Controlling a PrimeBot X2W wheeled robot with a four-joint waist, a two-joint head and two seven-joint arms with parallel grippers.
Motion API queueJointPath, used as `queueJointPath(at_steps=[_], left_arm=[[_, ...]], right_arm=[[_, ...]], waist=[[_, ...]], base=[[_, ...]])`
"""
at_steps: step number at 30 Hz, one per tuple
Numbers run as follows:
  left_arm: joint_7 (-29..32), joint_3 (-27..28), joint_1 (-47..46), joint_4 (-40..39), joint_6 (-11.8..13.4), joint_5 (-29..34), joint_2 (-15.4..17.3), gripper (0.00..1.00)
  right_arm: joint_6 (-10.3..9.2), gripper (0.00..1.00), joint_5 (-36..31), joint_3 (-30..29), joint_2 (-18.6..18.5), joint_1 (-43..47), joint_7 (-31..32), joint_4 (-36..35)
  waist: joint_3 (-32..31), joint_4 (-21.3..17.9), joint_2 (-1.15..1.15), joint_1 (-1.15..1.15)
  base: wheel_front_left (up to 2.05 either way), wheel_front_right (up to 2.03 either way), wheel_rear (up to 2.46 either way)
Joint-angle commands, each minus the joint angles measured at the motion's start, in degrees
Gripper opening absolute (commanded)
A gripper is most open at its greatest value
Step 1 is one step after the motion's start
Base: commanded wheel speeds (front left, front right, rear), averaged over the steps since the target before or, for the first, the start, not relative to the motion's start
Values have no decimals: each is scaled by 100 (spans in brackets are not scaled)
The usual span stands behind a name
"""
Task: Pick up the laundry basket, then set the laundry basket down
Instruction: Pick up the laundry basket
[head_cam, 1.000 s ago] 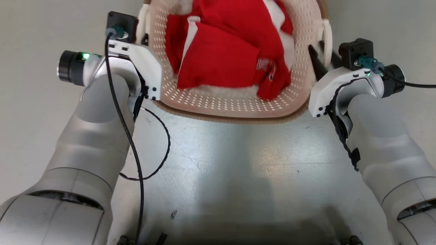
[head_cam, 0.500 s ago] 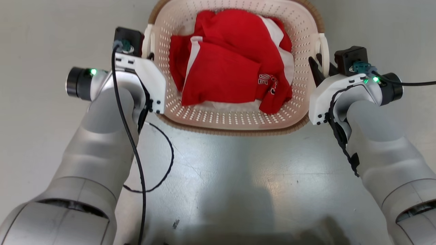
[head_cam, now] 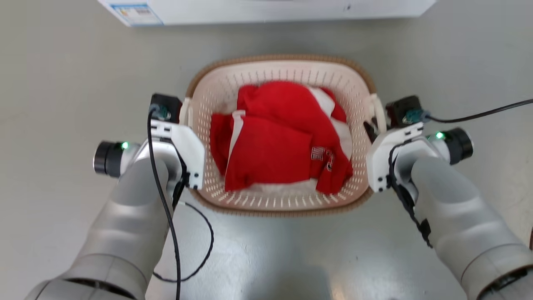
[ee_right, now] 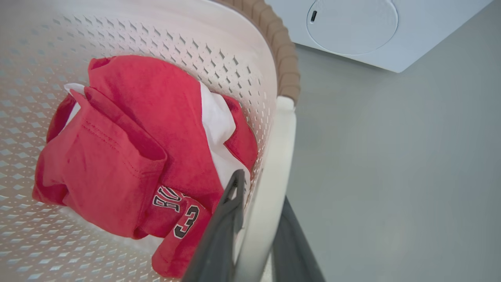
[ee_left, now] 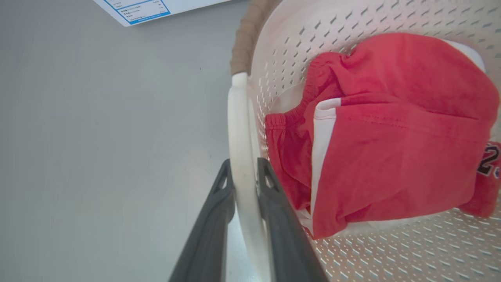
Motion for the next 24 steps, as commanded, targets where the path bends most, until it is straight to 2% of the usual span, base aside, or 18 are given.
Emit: queueJointPath(at_steps=[1, 14, 24], left_arm=[[6, 31, 176, -66, -51, -14, 173, 0], [465, -186, 1135, -66, -241, -232, 172, 0], [691, -315, 1662, -66, -300, -324, 177, 0]], right_arm=[[41, 0, 96, 240, 145, 285, 62, -170], [41, 0, 1322, 1671, -17, 1247, 769, -714], [41, 0, 2055, 2455, -81, 1712, 1061, -941]], waist=[[-370, -30, 0, 0], [-1775, 34, 0, 0], [-2527, 102, 0, 0]], base=[[0, 0, 0], [0, 0, 0], [0, 0, 0]])
